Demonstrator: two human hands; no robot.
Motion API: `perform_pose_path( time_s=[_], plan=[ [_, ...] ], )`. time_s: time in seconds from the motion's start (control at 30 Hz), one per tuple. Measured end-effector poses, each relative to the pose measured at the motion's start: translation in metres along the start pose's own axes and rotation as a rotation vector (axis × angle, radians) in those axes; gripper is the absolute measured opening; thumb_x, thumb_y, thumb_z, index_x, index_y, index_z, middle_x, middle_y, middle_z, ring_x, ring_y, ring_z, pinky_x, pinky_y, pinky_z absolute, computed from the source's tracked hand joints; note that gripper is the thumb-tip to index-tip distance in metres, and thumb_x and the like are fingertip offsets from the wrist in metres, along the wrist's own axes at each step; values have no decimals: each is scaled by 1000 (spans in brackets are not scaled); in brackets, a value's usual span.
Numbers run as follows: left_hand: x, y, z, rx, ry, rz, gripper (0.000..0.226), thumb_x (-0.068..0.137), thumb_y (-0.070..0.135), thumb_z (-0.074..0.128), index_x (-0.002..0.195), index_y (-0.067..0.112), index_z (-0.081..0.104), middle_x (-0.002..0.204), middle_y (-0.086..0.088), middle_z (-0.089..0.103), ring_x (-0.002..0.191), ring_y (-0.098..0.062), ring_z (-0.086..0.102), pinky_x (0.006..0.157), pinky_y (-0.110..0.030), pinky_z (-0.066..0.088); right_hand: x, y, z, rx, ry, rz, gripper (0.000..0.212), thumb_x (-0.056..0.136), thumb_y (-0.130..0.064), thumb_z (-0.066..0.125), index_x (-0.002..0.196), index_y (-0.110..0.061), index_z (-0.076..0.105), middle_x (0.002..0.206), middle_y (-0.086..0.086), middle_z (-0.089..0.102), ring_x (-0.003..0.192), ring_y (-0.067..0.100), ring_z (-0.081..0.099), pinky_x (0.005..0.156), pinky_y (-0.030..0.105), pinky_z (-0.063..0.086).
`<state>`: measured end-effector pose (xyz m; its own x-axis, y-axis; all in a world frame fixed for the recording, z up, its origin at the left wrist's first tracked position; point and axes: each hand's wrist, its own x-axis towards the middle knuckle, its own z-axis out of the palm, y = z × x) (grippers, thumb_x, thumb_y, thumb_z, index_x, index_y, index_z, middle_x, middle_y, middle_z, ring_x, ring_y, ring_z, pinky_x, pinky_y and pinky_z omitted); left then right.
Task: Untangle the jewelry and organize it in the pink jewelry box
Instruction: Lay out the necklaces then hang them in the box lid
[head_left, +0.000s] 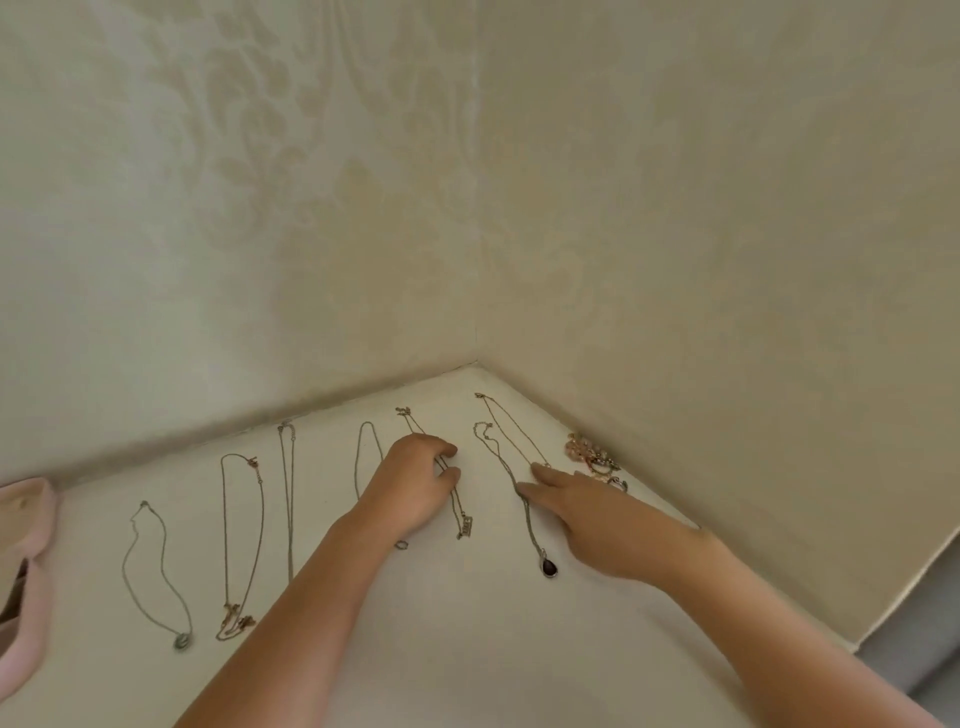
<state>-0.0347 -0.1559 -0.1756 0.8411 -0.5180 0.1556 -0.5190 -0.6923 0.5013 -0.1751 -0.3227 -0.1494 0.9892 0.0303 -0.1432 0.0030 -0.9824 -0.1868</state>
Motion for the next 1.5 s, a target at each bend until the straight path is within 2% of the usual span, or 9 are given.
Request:
perform_pose_path(
  time_s=[0.1, 0.23, 0.37, 0.5, 0.67, 0.8, 1.03, 1.33, 1.5],
  plan=[
    [-2, 1, -1, 8, 1, 4, 36, 94, 24, 54, 129, 16, 57, 138, -3, 49, 130, -17, 42, 102, -21, 29, -10, -6, 4, 10, 78, -11, 66, 90, 4, 31, 148, -27, 26, 159, -3, 8, 140, 27, 26, 115, 32, 19],
    [-8, 8, -9, -11, 14, 8, 35, 94, 24, 55, 128, 17, 57, 139, -3, 49, 130, -17, 43, 101, -21, 29, -21, -19, 0, 24, 191, -75, 46, 93, -6, 36, 134, -22, 48, 133, -4, 52, 119, 19, 50, 96, 25, 36],
    [-32, 14, -37, -78, 131, 23, 31, 93, 24, 58, 124, 19, 60, 132, 1, 55, 124, -16, 48, 97, -21, 32, -29, -35, -11, 83, 238, -77, 31, 97, -22, 41, 125, -24, 57, 117, -6, 64, 107, 14, 59, 89, 28, 46],
    [-73, 5, -74, -107, 204, -58, 14, 91, 33, 59, 103, 26, 57, 70, 8, 59, 74, -11, 60, 60, -18, 35, -24, -60, -27, 126, 319, -119, 25, 96, -37, 46, 102, -20, 64, 62, -6, 60, 63, 14, 58, 63, 26, 48],
    [-122, -25, -121, -5, 297, -170, 18, 87, 41, 61, 84, 24, 56, 46, 6, 38, 42, -11, 35, 47, -27, 24, 7, -114, -31, 173, 421, -190, 34, 93, -48, 48, 86, -18, 62, 53, -6, 48, 56, 11, 48, 55, 26, 38],
    [-158, -64, -153, -9, 392, -266, 14, 86, 33, 65, 92, 21, 61, 60, 5, 52, 58, -12, 50, 54, -27, 32, 35, -166, -23, 246, 316, -308, 25, 93, -41, 51, 99, -19, 62, 81, -1, 65, 70, 8, 54, 66, 27, 46],
    [-214, -179, -198, 52, 438, -711, 54, 85, 40, 65, 131, 14, 52, 136, -12, 51, 117, -34, 53, 97, -38, 41, 87, -251, -10, 223, 115, -496, 42, 92, -35, 56, 130, -18, 49, 132, 2, 48, 117, 19, 50, 97, 30, 40],
    [-223, -225, -219, -108, 233, -895, 85, 83, 53, 62, 145, 5, 29, 150, -10, 36, 132, -29, 41, 101, -35, 34, 133, -272, -8, 191, 31, -430, 30, 93, -16, 56, 122, -10, 61, 129, 3, 57, 118, 17, 52, 90, 19, 35],
    [-215, -233, -227, -352, 259, -883, 79, 76, 31, 78, 142, 10, 38, 142, -9, 42, 127, -28, 44, 96, -31, 37, 162, -270, -11, 184, -4, -350, 35, 91, -6, 57, 125, -8, 60, 133, 4, 55, 122, 19, 51, 92, 19, 36]
  ],
)
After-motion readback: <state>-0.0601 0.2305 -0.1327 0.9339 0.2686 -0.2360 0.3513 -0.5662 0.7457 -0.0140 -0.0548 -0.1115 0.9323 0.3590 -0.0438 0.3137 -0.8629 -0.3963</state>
